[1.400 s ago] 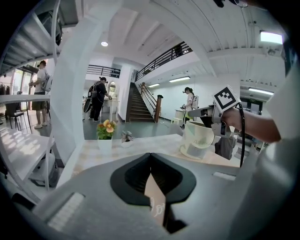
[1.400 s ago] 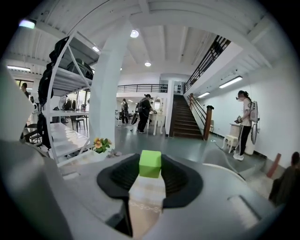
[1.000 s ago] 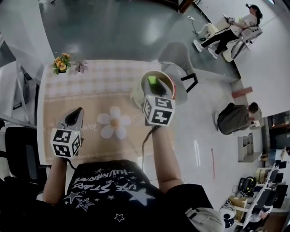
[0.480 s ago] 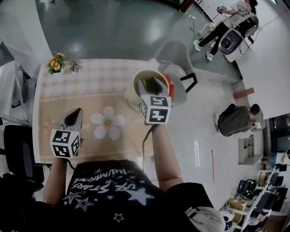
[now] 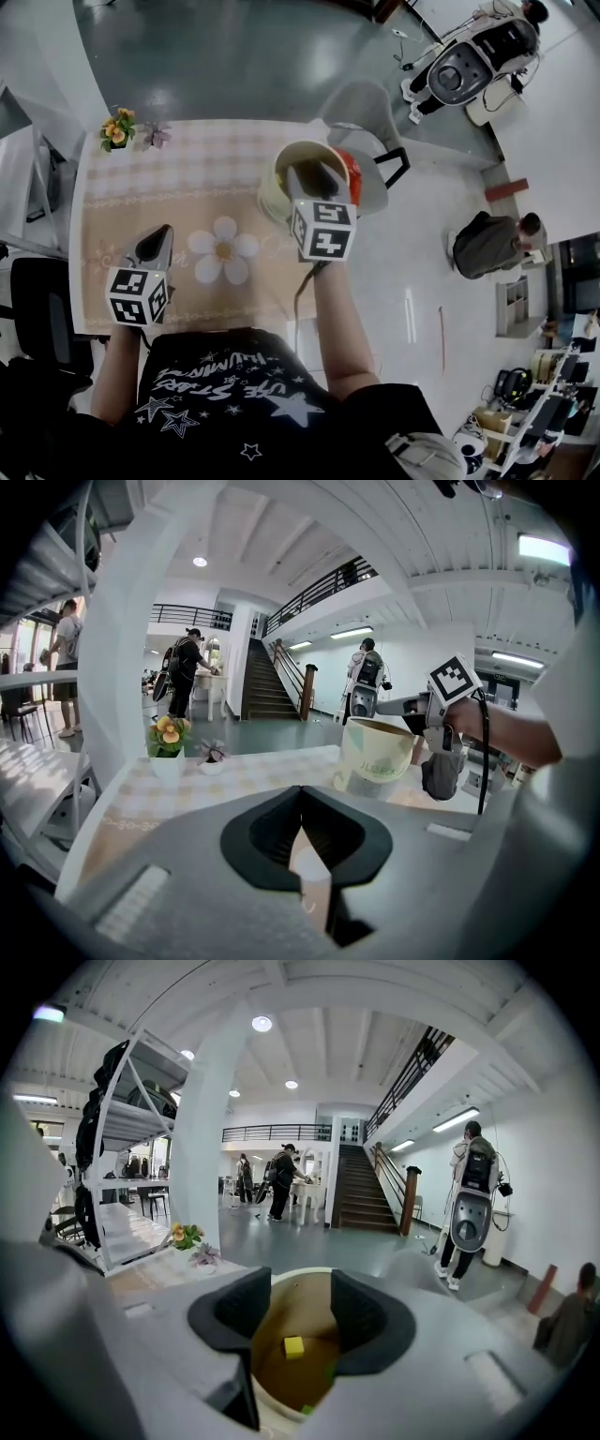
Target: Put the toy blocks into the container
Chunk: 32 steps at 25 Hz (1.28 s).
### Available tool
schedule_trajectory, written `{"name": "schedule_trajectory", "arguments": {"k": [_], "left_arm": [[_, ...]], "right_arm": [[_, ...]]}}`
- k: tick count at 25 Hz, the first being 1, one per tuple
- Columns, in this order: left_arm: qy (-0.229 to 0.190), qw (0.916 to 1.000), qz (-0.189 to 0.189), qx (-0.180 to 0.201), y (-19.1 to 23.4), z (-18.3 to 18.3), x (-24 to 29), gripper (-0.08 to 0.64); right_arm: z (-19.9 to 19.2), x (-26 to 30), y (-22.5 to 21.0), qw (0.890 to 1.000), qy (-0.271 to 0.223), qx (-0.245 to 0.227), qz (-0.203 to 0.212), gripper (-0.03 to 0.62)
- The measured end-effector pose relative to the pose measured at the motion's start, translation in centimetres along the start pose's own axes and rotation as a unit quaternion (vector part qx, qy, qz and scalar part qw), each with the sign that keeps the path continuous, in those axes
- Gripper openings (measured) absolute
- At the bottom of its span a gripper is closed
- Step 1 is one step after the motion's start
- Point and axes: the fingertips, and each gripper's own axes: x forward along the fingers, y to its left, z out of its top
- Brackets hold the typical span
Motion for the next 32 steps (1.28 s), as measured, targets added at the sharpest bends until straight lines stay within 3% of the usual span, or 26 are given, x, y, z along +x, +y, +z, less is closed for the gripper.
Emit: {"name": "schedule_trajectory", "arguments": {"k": [12,19,24,25,28,32], "left_arm": [[-0.010,0.9984,-0.053,0.019,4.3,-0.6,-3.0,0.009],[-0.012,0.9940,-0.102,0.037,7.4,-1.9,-6.0,0.009],[0.010,0.9899,-0.138,0.033,8.5,-4.7,-8.1,0.009],[0.013,0.9885,-0.147,0.036,8.4,-5.2,-8.3,0.009],[0.019,0.9850,-0.164,0.051,8.3,-6.3,-9.0,0.009],[0.027,0.9841,-0.171,0.042,8.1,-7.9,-9.9,0.009]], "right_arm": [[-1.4,-4.5,3.5,0.996,-0.002,0.034,-0.084,0.204],[-3.2,-6.7,9.5,0.991,0.011,0.056,-0.122,0.204],[-6.9,-8.8,14.1,0.986,0.050,0.072,-0.141,0.199],[-7.6,-9.4,14.7,0.984,0.057,0.078,-0.148,0.158],[-9.7,-10.6,16.4,0.980,0.075,0.097,-0.156,0.142],[-11.1,-12.6,17.6,0.978,0.085,0.110,-0.158,0.033]]}}
